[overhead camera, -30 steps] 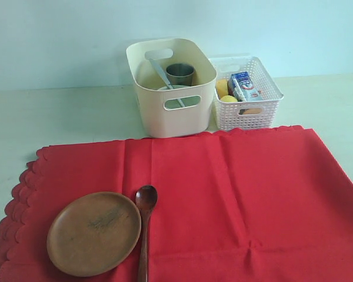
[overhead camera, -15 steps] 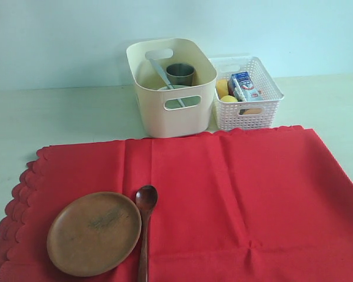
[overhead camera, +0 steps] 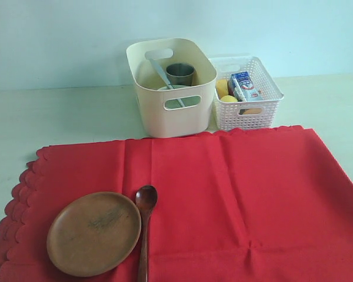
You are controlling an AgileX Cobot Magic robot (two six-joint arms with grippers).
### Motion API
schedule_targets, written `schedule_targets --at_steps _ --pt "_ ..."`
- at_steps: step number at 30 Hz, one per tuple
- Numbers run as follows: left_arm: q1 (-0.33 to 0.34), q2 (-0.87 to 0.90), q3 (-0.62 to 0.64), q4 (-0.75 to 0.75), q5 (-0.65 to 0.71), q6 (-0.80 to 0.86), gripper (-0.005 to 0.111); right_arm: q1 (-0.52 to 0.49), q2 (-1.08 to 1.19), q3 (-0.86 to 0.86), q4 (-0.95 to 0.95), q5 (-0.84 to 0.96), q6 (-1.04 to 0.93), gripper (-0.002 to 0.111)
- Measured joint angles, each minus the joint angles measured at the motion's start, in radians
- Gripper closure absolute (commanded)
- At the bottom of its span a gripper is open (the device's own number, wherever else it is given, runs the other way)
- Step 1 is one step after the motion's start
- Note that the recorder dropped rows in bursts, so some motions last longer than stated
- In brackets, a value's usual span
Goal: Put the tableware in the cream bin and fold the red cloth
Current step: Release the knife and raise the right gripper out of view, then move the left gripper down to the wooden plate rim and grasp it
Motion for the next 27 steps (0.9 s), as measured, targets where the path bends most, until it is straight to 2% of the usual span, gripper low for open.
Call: schedule_targets --at_steps 5,13,19,24,27 --pt "0.0 0.087 -0.002 -0.009 0.142 0.012 0.107 0.0 0.0 0.0 0.004 0.002 0.0 0.108" --pt "0.004 0.52 -0.109 -0.117 0.257 0.092 0.103 0.0 0.0 0.0 0.006 0.002 0.0 0.108" --pt "0.064 0.832 -0.232 -0.327 0.273 0.292 0.074 0.0 0.0 0.0 0.008 0.002 0.0 0.108" --pt "0.11 1.005 -0.307 -0.46 0.277 0.425 0.051 0.0 0.0 0.0 0.008 0.002 0.0 0.108" --pt "0.114 1.07 -0.34 -0.48 0.277 0.46 0.045 0.0 0.0 0.0 0.008 0.002 0.0 0.108"
